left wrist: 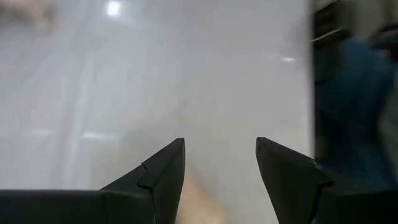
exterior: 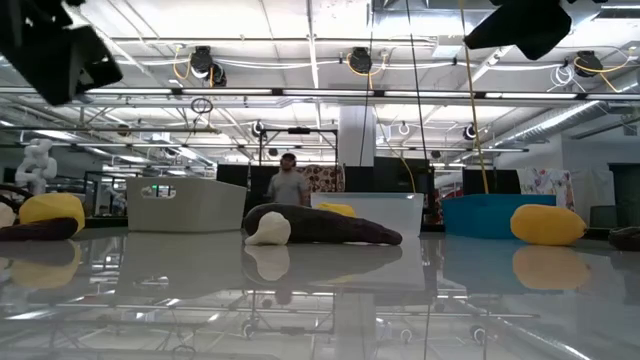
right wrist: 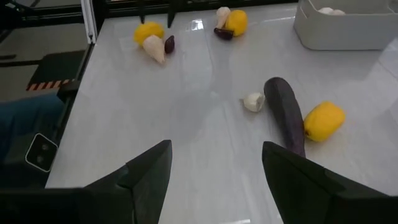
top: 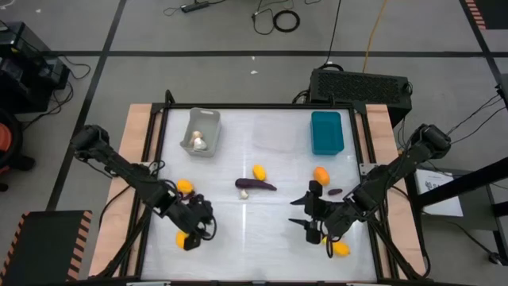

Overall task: Sort produce into baskets
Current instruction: Put the garlic into the gray bin

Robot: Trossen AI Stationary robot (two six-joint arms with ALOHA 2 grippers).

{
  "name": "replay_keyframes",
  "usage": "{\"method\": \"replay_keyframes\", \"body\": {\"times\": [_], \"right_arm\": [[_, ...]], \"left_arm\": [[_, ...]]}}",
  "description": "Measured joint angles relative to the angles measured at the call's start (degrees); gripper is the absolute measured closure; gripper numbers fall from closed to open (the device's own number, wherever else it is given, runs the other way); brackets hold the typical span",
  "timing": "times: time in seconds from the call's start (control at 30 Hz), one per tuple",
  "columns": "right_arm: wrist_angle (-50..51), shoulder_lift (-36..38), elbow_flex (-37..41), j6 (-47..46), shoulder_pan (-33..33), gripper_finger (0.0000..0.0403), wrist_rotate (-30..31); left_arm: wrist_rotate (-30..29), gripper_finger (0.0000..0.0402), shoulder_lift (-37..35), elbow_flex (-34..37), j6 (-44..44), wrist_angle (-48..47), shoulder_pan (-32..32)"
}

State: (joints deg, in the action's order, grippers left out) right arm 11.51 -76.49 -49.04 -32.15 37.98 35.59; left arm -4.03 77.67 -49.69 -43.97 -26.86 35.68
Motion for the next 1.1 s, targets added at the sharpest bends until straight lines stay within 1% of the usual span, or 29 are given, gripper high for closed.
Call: {"method": "replay_keyframes", "body": {"times": [0.1,0.27,0.4,0.5,0.67,0.83,0.93,1.1], "right_arm": [[-0.28,0.0,0.0,-0.14,-0.02,0.0161,0.05],[-0.64,0.0,0.0,-0.16,-0.31,0.0161,0.05],[-0.75,0.0,0.0,-0.16,-0.39,0.0161,0.09],[-0.73,0.0,0.0,-0.16,-0.37,0.0161,0.09],[-0.7,0.0,0.0,-0.17,-0.37,0.0161,0.09],[-0.68,0.0,0.0,-0.62,-0.37,0.0161,0.11],[-0.66,0.0,0.0,-0.62,-0.37,0.0161,0.12],[-0.64,0.0,-0.02,-0.62,-0.37,0.0161,0.14]], "left_arm": [[-0.65,0.0197,0.07,0.0,-0.77,-2.09,1.04],[-0.66,0.0197,0.35,0.0,-0.08,-2.09,3.96],[-0.66,0.0192,2.13,0.0,-0.74,-1.88,6.04],[-0.66,0.0176,4.7,0.04,-0.76,-1.31,6.91],[-0.41,0.0133,9.57,0.06,-0.77,-0.07,6.33],[4.03,0.0094,12.23,0.09,-0.78,-0.03,5.71],[4.93,0.0085,13.04,0.09,-0.78,-0.67,5.72],[5.26,0.0084,13.49,0.09,-0.61,-2.08,5.71]]}}
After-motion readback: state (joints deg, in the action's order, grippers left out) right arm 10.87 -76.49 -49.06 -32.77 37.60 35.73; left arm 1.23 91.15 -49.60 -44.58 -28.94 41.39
